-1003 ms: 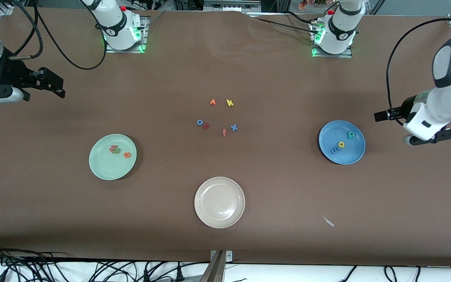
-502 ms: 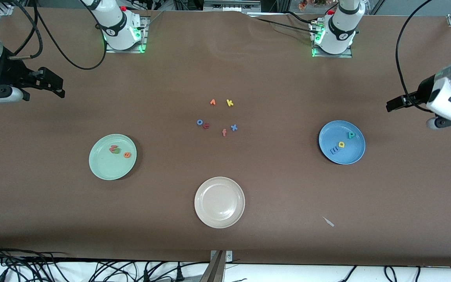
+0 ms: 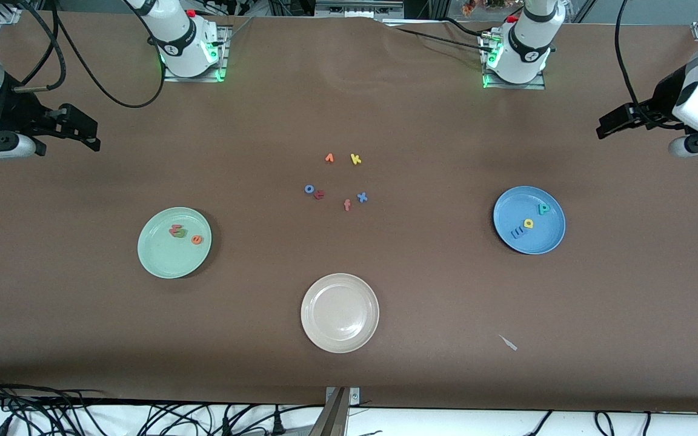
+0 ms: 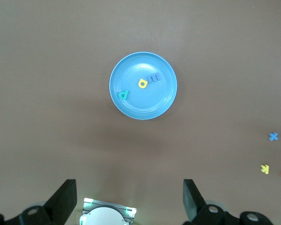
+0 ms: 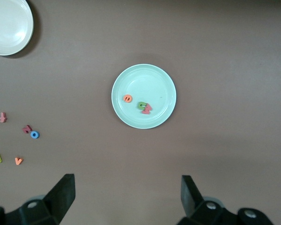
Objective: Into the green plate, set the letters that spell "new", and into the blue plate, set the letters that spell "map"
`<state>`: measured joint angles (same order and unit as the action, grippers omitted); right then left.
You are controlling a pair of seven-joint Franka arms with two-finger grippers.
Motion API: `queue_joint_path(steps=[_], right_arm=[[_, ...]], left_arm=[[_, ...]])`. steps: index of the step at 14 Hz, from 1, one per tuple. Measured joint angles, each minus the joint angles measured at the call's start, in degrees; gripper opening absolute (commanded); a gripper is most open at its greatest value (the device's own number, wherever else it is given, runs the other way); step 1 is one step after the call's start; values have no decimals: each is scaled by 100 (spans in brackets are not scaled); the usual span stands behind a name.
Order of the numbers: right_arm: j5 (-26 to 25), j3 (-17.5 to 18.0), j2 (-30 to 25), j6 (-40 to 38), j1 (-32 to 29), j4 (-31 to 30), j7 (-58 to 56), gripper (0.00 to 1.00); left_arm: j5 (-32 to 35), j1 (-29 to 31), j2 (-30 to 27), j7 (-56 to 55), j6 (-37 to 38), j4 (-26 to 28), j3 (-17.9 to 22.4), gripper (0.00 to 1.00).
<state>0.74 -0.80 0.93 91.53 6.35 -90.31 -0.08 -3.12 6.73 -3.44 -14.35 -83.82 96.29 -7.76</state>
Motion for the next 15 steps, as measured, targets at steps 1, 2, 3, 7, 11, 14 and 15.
queue_joint_path(steps=[1, 2, 3, 7, 11, 14, 15], right_arm=[[0, 0, 0, 0, 0, 0, 0, 100], [0, 0, 0, 0, 0, 0, -1, 100], [0, 0, 0, -1, 0, 0, -1, 100], [0, 0, 0, -2, 0, 0, -1, 100], [0, -1, 0, -5, 0, 0, -2, 100], [0, -1, 0, -8, 0, 0, -2, 100], [0, -1, 0, -9, 0, 0, -2, 100]], left_arm=[[-1, -2, 0, 2, 7, -30, 0, 100], [-1, -7, 0, 5, 7, -51, 0, 100], [-1, -20, -5, 6, 6, -81, -1, 100], [-1, -81, -47, 6, 6, -229, -1, 100], [-1, -86, -50, 6, 6, -304, -1, 100], [-1, -87, -49, 6, -4, -312, -1, 100], [-1, -87, -49, 6, -21, -323, -1, 100]])
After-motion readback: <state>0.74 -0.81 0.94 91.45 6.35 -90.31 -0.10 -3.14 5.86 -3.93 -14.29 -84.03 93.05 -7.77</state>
